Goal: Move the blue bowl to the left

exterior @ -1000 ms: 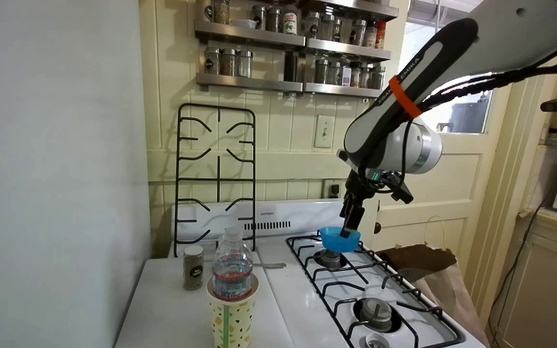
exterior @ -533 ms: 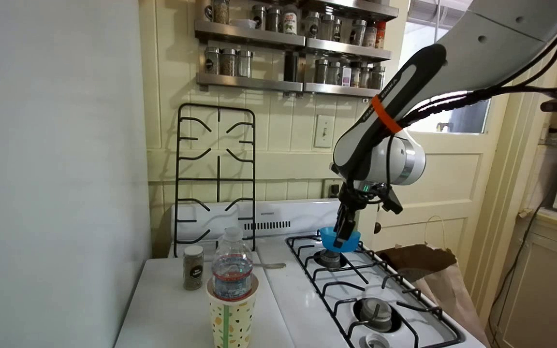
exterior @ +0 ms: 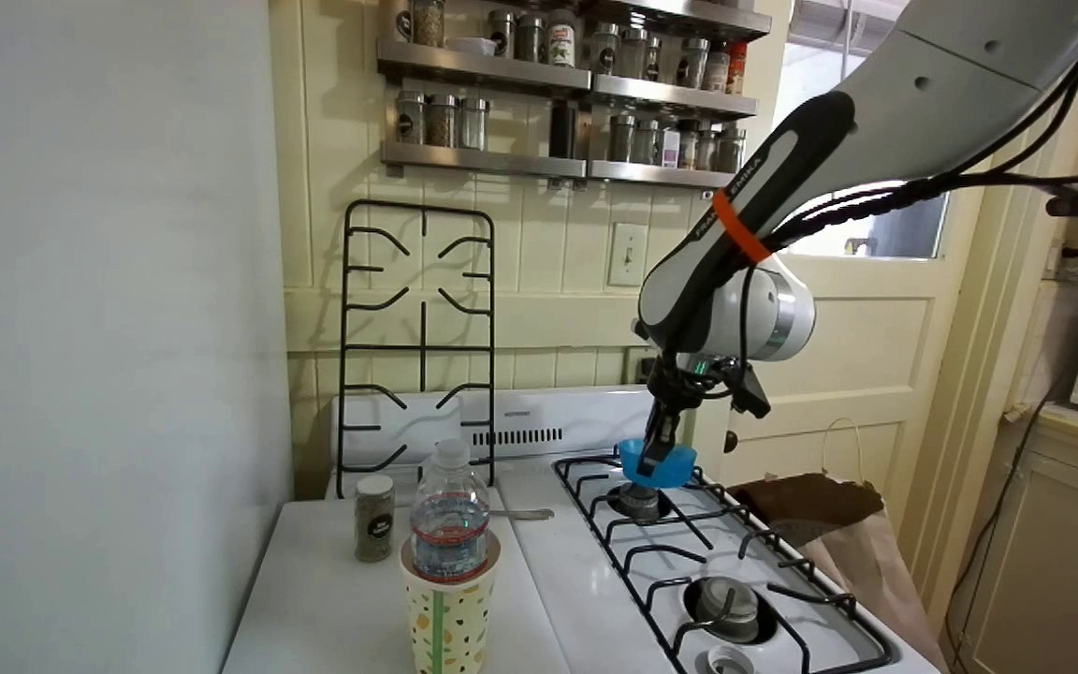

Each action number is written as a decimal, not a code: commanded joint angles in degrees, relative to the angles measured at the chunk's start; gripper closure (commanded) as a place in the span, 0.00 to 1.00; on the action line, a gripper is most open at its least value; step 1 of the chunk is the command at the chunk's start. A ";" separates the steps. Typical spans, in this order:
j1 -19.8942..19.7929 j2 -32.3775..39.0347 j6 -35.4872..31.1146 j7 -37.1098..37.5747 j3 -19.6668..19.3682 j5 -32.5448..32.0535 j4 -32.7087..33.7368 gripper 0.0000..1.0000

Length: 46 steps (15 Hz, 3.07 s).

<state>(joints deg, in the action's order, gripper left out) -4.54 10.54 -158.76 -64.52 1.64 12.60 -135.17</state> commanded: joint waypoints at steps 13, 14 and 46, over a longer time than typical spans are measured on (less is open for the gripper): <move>7.98 -10.08 2.78 -6.04 8.98 -10.82 -5.15 0.99; 8.22 -6.76 1.76 0.65 7.43 -14.12 -2.76 0.96; -19.71 3.63 -11.81 -39.84 47.76 24.62 -7.23 0.99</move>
<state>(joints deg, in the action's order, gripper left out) -22.53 15.46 -174.23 -103.49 48.27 36.51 -141.40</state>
